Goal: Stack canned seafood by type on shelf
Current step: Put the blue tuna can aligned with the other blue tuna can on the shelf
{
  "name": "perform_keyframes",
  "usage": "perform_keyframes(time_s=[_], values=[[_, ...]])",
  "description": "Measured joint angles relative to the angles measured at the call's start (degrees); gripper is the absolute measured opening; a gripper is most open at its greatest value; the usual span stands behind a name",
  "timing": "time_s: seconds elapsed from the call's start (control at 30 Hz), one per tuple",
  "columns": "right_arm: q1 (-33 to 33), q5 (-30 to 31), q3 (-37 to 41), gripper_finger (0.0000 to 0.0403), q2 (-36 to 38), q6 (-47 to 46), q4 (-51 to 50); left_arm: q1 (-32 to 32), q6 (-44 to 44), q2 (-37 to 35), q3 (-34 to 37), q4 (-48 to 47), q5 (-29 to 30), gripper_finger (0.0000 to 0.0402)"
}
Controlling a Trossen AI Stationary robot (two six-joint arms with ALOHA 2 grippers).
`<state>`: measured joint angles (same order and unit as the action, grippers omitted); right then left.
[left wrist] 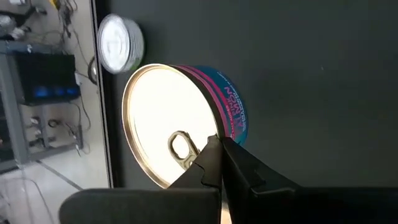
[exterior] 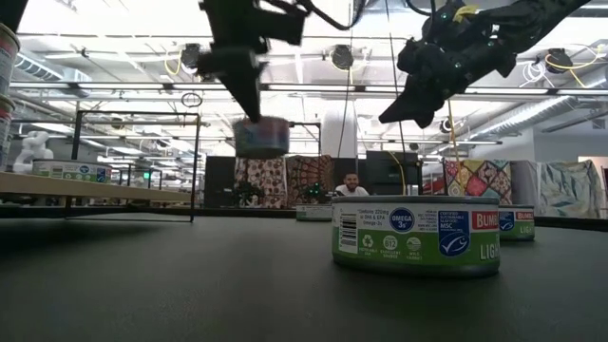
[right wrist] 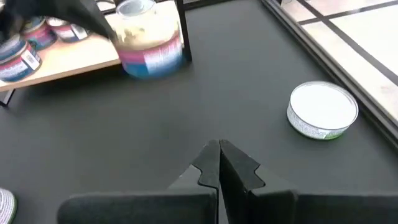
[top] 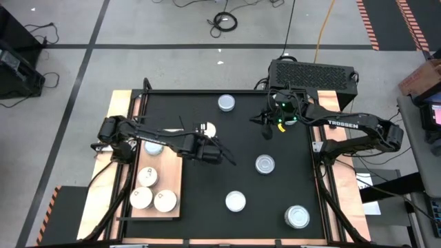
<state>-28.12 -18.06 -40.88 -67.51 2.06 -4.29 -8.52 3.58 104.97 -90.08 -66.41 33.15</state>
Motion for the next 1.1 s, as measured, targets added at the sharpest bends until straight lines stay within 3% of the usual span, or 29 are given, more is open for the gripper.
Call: perform_keyframes(time_s=[0.33, 0.7, 1.1], values=[[0.0, 0.0, 0.0, 0.0, 0.0, 0.4, -0.8, -6.0, 3.6, -8.9, 0.0, -2.6, -0.2, 0.0001], [0.1, 0.0, 0.0, 0.0, 0.0, 0.2, -0.7, -13.6, 9.9, -14.8, 0.3, -14.2, -1.9, 0.0], [0.1, 0.0, 0.0, 0.0, 0.0, -0.8, -0.2, -18.8, 22.4, -22.8, 10.5, -15.0, -3.8, 0.0]])
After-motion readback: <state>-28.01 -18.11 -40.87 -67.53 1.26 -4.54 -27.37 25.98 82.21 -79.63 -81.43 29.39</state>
